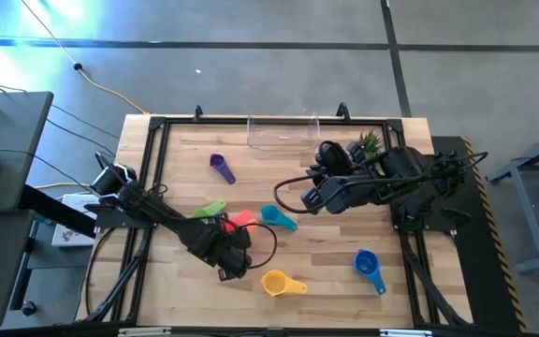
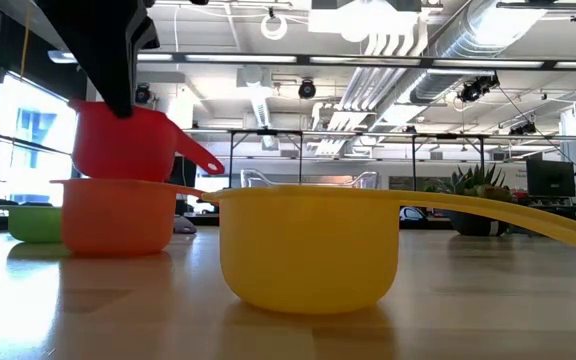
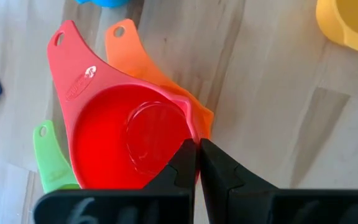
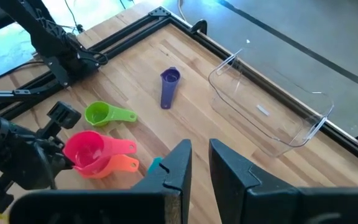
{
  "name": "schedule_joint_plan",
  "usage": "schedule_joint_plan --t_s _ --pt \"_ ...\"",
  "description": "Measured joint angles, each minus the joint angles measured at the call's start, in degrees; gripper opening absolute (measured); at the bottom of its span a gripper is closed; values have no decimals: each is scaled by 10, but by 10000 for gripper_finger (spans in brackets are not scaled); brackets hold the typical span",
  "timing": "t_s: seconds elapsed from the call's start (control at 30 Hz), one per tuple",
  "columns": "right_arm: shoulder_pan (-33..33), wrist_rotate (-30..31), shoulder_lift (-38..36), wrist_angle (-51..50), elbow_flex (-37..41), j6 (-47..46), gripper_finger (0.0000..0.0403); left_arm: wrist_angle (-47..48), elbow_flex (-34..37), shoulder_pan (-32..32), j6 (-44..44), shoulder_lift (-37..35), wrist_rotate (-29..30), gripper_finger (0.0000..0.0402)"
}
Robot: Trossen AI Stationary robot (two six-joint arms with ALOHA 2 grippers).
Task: Nest measuring cups in basket
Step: Stack the red measuring cup on top of the orange measuring cup
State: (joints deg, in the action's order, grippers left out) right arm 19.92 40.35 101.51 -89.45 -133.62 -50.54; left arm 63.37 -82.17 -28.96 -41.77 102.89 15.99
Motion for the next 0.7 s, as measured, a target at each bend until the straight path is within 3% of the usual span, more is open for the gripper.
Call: schedule_joint_plan --t_s 0.33,0.7 --pt "0 -4 0 0 0 6 48 -1 0 13 61 0 -24 2" --pt "0 -11 0 0 0 6 48 -1 0 13 86 0 -39 37"
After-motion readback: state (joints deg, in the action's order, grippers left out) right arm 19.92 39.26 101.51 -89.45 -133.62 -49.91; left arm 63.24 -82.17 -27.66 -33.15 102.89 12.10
